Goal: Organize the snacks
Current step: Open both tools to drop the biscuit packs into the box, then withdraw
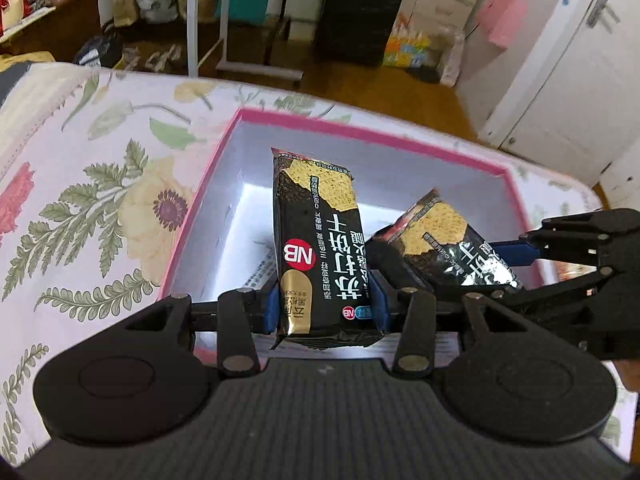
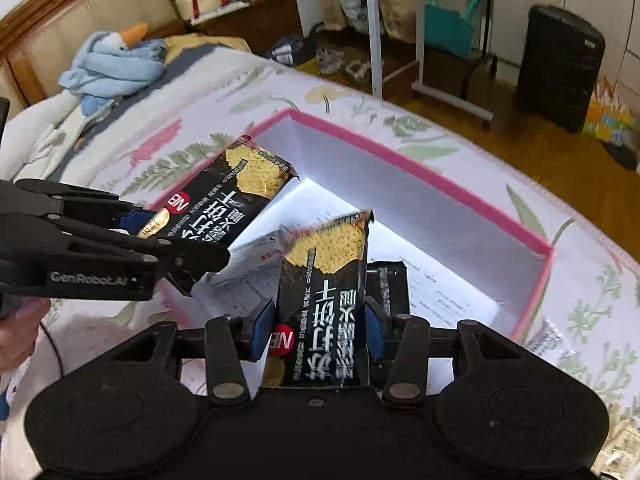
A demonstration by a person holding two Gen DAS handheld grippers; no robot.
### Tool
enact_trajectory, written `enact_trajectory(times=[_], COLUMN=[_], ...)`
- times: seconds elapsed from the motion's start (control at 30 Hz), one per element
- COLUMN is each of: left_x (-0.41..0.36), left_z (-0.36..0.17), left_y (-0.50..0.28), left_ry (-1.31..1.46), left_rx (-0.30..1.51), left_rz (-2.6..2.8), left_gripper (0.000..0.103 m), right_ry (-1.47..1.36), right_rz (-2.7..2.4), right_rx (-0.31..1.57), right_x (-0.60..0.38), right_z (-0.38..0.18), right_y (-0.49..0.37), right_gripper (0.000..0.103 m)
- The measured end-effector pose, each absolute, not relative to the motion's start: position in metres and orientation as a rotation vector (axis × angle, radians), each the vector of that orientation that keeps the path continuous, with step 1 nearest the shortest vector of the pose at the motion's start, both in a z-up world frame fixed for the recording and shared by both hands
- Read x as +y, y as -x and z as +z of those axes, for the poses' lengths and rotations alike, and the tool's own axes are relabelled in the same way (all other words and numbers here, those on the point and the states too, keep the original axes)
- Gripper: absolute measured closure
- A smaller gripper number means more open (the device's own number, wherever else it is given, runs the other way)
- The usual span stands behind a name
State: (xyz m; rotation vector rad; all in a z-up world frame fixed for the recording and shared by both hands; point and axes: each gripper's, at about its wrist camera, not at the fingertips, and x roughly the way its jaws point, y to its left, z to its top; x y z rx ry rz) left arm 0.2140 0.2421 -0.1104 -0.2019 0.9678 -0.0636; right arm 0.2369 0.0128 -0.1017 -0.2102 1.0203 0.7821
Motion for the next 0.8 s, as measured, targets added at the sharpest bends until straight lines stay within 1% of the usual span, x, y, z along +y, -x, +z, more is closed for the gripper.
enact_trajectory(times=[0.2,0.3,0.4,0.5,0.8], left_x=[0.24,0.234,0.229,0.228,0.205], left_z=[-0.136,-0.139,-0.131,-0.119,-0.063], left_y=[-0.227,-0.228,-0.223,-0.213,-0.171], left_ry=[0.192,0.152,0.121,0.13,0.12], left_rx=[1.02,1.012,0.984,0.973,0.91], left_rz=[-0.025,0.012,0.022,0.0,-0.133], left_gripper=[0.059,0.058,0.054,0.054,0.054], right_ry=[0.285,0.336,0.326,0.287,0.067], right_rz=[0.76,0.731,0.732,0.72,0.665], right_rx=[1.006,0.962,0.954,0.926,0.827], right_x=[0.031,0.036,0.033,0.019,-0.064], right_z=[-0.128,-0.135,-0.135,-0.123,-0.053], right_y=[-0.238,-0.237,-0.237,-0.233,-0.191], right_gripper=[0.051,0.046,0.044,0.043,0.043])
